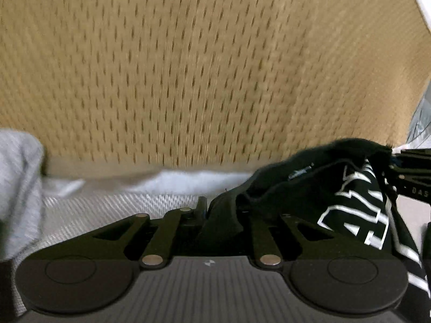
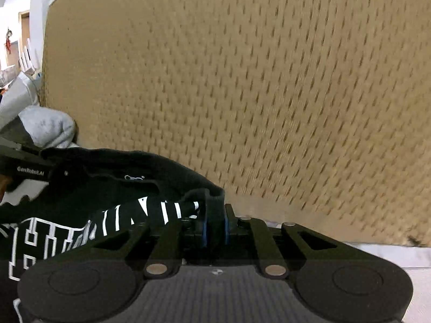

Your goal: Fold clothes

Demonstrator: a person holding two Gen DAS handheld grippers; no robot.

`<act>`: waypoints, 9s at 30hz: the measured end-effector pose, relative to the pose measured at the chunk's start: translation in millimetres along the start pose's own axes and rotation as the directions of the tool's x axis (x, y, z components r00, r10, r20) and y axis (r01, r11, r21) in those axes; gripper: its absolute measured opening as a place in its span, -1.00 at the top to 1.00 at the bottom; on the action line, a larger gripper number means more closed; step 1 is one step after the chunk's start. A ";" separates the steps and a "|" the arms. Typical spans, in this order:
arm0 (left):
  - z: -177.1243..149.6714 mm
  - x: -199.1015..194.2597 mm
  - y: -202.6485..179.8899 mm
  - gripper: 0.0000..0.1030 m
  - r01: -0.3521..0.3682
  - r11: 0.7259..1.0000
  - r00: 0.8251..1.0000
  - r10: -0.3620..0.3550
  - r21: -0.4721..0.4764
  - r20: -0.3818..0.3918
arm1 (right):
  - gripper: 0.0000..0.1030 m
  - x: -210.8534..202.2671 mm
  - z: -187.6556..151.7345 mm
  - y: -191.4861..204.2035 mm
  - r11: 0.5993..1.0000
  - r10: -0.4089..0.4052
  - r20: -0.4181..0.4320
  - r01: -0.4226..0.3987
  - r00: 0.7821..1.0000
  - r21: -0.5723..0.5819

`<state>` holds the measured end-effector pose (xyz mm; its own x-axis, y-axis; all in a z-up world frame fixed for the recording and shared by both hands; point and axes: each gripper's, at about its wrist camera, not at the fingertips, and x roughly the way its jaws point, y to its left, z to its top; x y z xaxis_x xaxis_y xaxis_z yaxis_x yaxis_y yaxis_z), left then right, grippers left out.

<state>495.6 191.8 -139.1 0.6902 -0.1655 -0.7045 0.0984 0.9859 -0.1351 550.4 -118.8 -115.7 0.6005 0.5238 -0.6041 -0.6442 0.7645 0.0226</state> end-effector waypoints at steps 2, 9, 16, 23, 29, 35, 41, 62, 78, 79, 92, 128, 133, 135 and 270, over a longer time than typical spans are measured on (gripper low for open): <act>-3.6 6.2 0.1 0.57 -0.008 1.000 1.000 0.008 0.025 -0.017 | 0.65 16.0 0.3 -4.9 1.000 0.005 -0.024 -0.004 1.000 0.020; -10.0 -8.2 11.3 0.02 -0.077 0.993 0.996 0.080 0.093 -0.026 | -0.53 34.2 -10.1 -25.3 0.995 -0.043 -0.074 0.050 0.996 0.091; -20.1 -74.4 18.1 0.01 -0.077 0.996 0.997 0.076 0.046 0.025 | -0.52 -15.2 -2.1 -35.6 0.987 -0.018 -0.030 0.023 0.999 0.160; -57.2 -124.1 -49.2 0.00 0.008 0.988 1.000 -0.009 0.154 0.006 | -0.51 -90.4 -25.6 -35.9 0.999 -0.007 -0.104 0.011 0.995 0.045; -117.2 -150.9 -106.0 -0.08 0.115 0.959 0.992 -0.096 0.258 -0.084 | -0.51 -133.4 -82.4 -12.5 0.993 0.023 -0.280 -0.055 0.960 -0.108; -169.3 -160.2 -115.4 -0.15 0.090 0.979 0.987 -0.063 0.184 -0.150 | -0.37 -149.3 -142.1 9.6 0.992 0.008 -0.403 -0.057 0.915 -0.110; -208.8 -172.1 -129.3 -0.18 0.130 0.987 0.968 -0.106 0.093 -0.228 | -0.37 -160.3 -159.4 32.9 0.993 0.024 -0.437 -0.071 0.899 -0.090; -235.6 -171.0 -125.5 -0.23 0.036 0.992 0.975 -0.008 0.120 -0.223 | -0.41 -216.8 -205.5 162.6 0.987 0.122 -0.457 -0.157 0.881 -0.039; -214.1 -158.4 -111.3 -0.07 -0.021 0.983 0.983 0.054 0.185 -0.175 | -0.37 -237.3 -206.1 186.9 0.972 0.233 -0.322 -0.234 0.918 0.035; -215.9 -168.1 -110.4 -0.08 -0.009 0.986 0.985 0.037 0.168 -0.166 | -0.37 -245.0 -206.0 184.3 0.975 0.220 -0.285 -0.219 0.933 0.035; -238.1 -250.4 -126.6 -0.30 0.125 0.986 0.985 -0.110 0.112 -0.134 | -0.37 -193.8 -182.6 156.8 0.986 0.161 -0.180 -0.164 0.970 -0.004; -274.7 -215.5 -175.6 -0.45 0.257 0.907 0.951 -0.175 0.334 -0.256 | 0.84 -210.7 -209.5 67.7 0.934 -0.126 -0.162 0.172 0.979 0.313; -282.6 -204.0 -179.2 0.04 0.173 0.918 0.969 -0.093 0.356 -0.230 | 0.83 -207.3 -211.3 67.9 0.938 -0.125 -0.171 0.173 0.977 0.300; -276.8 -208.9 -168.4 0.33 0.166 0.940 0.970 -0.100 0.299 -0.222 | 0.83 -206.0 -212.0 68.0 0.940 -0.125 -0.175 0.173 0.977 0.294; -212.4 -129.7 -88.3 -0.06 -0.003 0.978 0.973 0.051 0.209 -0.224 | 0.90 -55.8 -45.5 52.1 0.960 -0.247 0.043 0.251 0.968 -0.125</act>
<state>245.2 121.1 -183.8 0.5165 -0.1163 -0.8483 0.2439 0.9697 0.0156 461.7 -125.2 -117.0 0.7607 0.3340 -0.5565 -0.5272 0.8182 -0.2296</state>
